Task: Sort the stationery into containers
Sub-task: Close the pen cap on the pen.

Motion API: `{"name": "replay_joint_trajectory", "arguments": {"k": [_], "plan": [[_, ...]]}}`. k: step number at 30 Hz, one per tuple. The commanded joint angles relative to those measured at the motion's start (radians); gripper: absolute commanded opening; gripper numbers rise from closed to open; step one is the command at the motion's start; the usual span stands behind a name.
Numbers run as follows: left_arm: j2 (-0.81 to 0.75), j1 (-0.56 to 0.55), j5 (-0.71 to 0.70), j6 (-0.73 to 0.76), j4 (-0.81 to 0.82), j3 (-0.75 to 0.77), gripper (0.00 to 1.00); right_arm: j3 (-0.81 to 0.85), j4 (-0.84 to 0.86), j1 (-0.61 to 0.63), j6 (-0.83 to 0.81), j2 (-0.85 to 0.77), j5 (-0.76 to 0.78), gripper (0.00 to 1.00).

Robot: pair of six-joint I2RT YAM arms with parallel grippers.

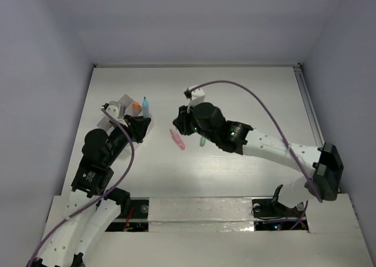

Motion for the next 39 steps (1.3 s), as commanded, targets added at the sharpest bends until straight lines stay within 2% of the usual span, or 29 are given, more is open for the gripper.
{"name": "replay_joint_trajectory", "arguments": {"k": [1,4,12,19,39], "plan": [[0.015,-0.001,0.036,0.010,0.045,0.016,0.00,0.076,0.340,-0.007,0.011,-0.068,0.091,0.00],[0.038,-0.001,0.041,0.013,0.041,0.018,0.00,0.166,0.423,-0.007,-0.012,-0.042,0.104,0.00],[0.075,-0.001,0.074,0.015,0.042,0.018,0.00,0.367,0.480,-0.007,-0.004,0.110,0.078,0.00],[0.069,-0.001,0.082,0.015,0.048,0.016,0.00,0.502,0.400,-0.007,0.005,0.211,0.054,0.00],[0.047,-0.001,0.012,0.009,0.042,0.018,0.00,0.448,0.376,-0.007,0.025,0.220,0.026,0.00]]}}
